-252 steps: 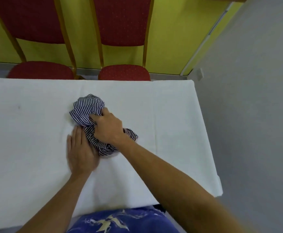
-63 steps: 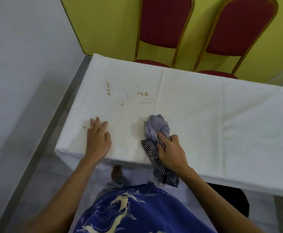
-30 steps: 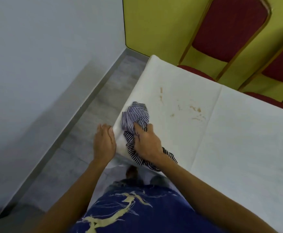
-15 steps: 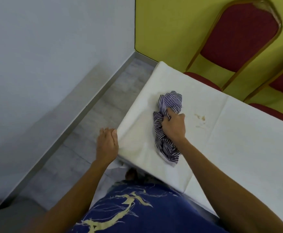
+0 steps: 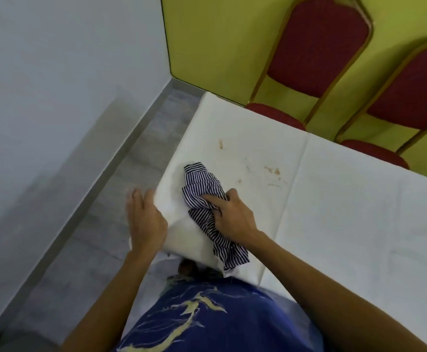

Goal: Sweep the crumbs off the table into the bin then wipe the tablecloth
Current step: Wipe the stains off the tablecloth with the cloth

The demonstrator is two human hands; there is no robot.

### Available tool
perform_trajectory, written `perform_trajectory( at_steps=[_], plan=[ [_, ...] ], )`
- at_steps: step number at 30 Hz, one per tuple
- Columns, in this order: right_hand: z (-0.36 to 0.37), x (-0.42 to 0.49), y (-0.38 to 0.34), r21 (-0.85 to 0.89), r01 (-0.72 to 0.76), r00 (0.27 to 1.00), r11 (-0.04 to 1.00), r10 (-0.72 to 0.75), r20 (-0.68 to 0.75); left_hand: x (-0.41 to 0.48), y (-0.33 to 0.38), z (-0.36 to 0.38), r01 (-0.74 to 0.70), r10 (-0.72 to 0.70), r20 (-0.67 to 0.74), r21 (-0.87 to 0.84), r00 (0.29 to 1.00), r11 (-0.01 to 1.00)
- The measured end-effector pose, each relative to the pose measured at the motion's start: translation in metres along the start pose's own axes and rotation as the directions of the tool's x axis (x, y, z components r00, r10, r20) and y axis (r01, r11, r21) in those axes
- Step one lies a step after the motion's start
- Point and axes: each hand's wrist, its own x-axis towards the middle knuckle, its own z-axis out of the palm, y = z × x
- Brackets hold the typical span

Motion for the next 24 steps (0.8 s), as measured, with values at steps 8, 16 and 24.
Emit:
perform_trajectory(
  at_steps=[8, 16, 24],
  plan=[
    [-0.016, -0.047, 0.062, -0.133, -0.026, 0.993, 0.991, 0.01, -0.119, 0.011, 0.102, 0.048, -0.241, 0.264, 0.091, -0.208, 0.96, 0.948],
    [-0.078, -0.086, 0.201, 0.054, -0.593, 0.716, 0.804, 0.556, -0.422, 0.009, 0.08, 0.083, -0.386, 0.379, 0.086, 0.1, 0.921, 0.917],
    [-0.048, -0.001, 0.104, 0.363, -0.542, 0.699, 0.758, 0.647, -0.306, 0.01, 0.077, 0.084, -0.391, 0.381, 0.088, 0.144, 0.92, 0.909]
  ],
)
